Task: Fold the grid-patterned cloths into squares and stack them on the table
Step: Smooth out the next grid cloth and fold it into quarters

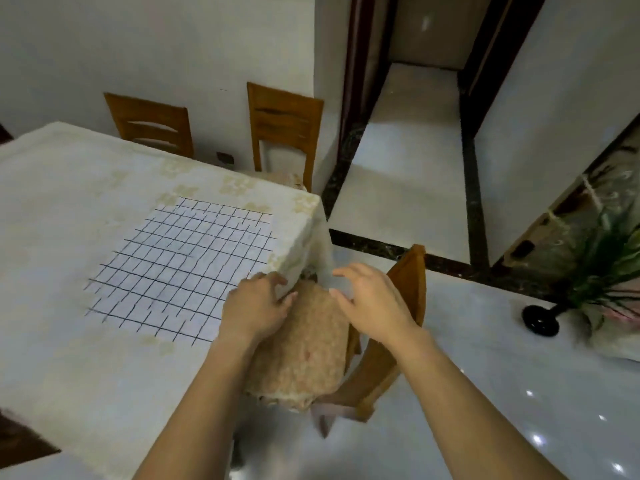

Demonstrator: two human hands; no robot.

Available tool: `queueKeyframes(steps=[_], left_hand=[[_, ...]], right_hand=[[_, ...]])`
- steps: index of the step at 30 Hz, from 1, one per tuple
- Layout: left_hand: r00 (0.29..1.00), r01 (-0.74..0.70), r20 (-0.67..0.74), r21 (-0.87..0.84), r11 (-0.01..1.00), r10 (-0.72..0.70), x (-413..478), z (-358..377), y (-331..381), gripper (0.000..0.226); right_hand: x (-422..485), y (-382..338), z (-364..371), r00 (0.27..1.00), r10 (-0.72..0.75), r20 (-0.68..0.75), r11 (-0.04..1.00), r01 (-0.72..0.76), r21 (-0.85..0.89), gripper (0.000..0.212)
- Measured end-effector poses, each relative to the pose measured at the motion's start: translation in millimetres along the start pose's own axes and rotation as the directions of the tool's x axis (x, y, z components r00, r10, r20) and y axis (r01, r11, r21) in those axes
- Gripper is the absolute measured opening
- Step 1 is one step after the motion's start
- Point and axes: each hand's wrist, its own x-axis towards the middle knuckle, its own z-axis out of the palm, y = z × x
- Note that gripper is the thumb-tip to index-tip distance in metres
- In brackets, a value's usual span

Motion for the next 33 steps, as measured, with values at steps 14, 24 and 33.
queueKeyframes(steps=[14, 24, 33], left_hand=[[0.939, 0.315, -0.137, -0.03, 0.949, -0.316, 109.1, 46.8, 129.1, 0.04], [0.882, 0.451, -0.152, -0.005, 0.893, -0.446, 235.3, 53.8, 183.6, 0.042], [0.724, 0.662, -0.214, -0.051, 0.748, -0.655, 337.0, 79.3, 235.0, 0.041]], right_hand=[[127.9, 155.5, -58.4, 0.942, -0.313, 0.125, 0.949, 0.315, 0.002, 0.042], [285.1, 233.0, -102.1, 0.88, -0.441, 0.175, 0.893, 0.45, -0.01, 0.042], [426.3, 295.3, -89.0, 0.702, -0.655, 0.279, 0.748, 0.655, 0.11, 0.041]])
